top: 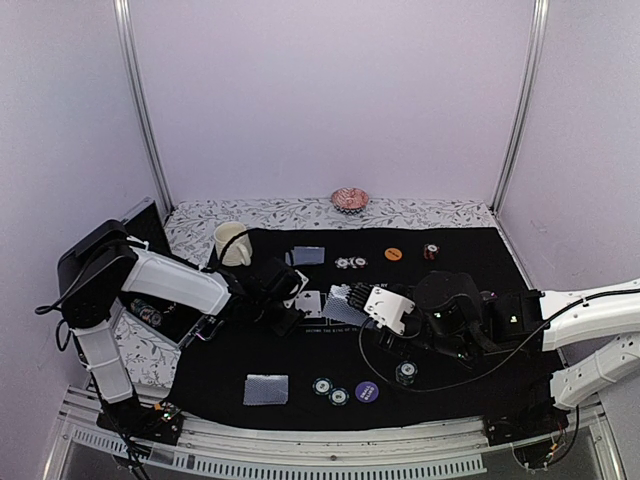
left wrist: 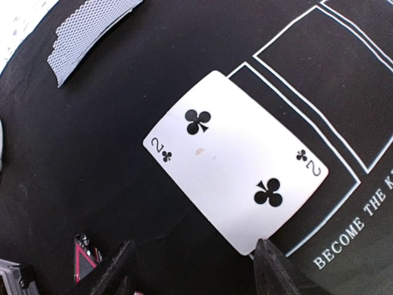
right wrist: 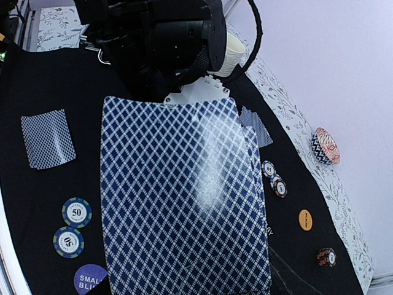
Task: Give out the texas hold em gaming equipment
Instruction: Adjust the poker card in the community card area, then pick up the poker card from the face-down deck piles.
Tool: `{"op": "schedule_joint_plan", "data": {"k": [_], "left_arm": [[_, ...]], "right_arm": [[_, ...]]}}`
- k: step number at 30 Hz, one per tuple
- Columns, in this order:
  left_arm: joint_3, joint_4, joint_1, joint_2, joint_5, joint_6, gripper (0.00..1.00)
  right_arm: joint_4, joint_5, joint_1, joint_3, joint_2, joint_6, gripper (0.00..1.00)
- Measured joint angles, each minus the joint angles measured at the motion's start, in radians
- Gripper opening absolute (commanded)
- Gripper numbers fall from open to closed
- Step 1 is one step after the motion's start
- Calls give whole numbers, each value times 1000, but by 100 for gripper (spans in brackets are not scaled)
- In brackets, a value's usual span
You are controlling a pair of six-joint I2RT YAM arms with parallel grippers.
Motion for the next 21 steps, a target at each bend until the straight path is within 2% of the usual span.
{"op": "schedule_joint_plan", "data": {"k": [13,17,21], "left_arm": [[-51,5,8,-44,4,4,66],[-109,-10,6,-159,77,8,70],[-158,11,6,-384,195,-6,82]], "right_arm": [[0,0,0,0,0,0,57],[0,0,0,0,0,-1,57],[-1,-1,0,1,7,-2,56]]}}
